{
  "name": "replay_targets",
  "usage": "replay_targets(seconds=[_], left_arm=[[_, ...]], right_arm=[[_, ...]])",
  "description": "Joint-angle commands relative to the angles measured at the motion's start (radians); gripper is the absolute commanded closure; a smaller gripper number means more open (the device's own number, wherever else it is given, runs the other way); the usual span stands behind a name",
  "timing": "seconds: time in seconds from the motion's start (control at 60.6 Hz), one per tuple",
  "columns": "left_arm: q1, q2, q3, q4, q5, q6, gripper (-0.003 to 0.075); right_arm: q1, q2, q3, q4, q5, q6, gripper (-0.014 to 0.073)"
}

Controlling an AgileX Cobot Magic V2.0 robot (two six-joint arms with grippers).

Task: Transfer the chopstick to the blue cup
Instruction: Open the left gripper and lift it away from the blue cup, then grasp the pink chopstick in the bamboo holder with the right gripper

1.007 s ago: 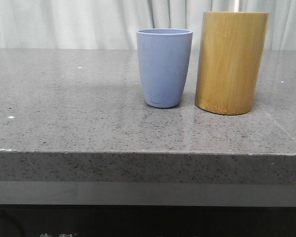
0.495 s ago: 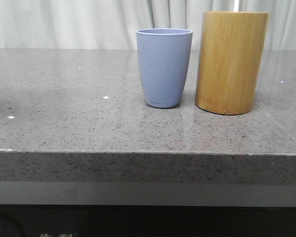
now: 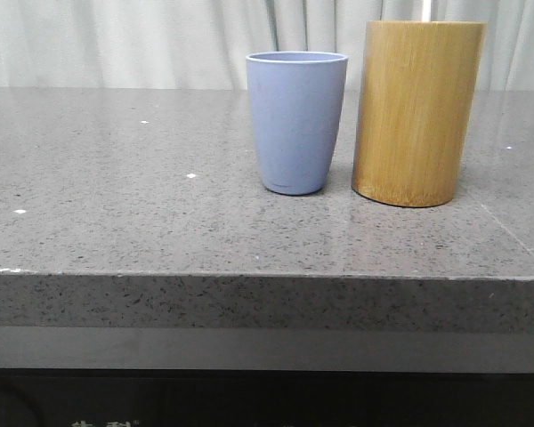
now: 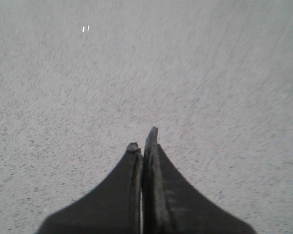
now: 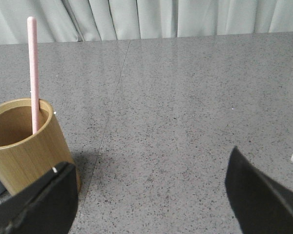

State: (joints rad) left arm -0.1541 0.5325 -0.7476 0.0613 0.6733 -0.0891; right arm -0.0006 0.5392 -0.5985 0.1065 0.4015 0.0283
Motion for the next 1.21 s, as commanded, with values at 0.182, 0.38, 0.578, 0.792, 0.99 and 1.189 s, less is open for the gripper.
replay_targets(seconds=[0.182, 0.38, 0.578, 0.792, 0.99, 1.189], left_arm=[[0.004, -0.352, 0.234, -0.048, -0.189, -0.012, 0.0739], [0.004, -0.466, 0.305, -0.048, -0.195, -0.010, 0.0739], [0.004, -0.466, 0.313, -0.048, -0.195, -0.010, 0.0739], [0.004, -0.466, 0.313, -0.048, -0.195, -0.010, 0.0739], [0.004, -0.466, 0.313, -0.048, -0.195, -0.010, 0.0739], [0.004, -0.466, 0.313, -0.048, -0.195, -0.010, 0.0739]], right_arm=[[-0.003, 0.026, -0.035, 0.005, -0.119, -0.004, -0.0030], [0.028, 0.147, -0.083, 0.005, -0.185, -0.004, -0.0029], [0.172, 0.358, -0.220, 0.005, -0.286, -0.004, -0.0029], [0.298, 0.593, -0.390, 0.005, -0.361, -0.004, -0.0029], [0.308, 0.794, -0.518, 0.005, -0.369, -0.004, -0.0029], [0.307, 0.863, -0.548, 0.005, -0.374, -0.004, 0.0069]])
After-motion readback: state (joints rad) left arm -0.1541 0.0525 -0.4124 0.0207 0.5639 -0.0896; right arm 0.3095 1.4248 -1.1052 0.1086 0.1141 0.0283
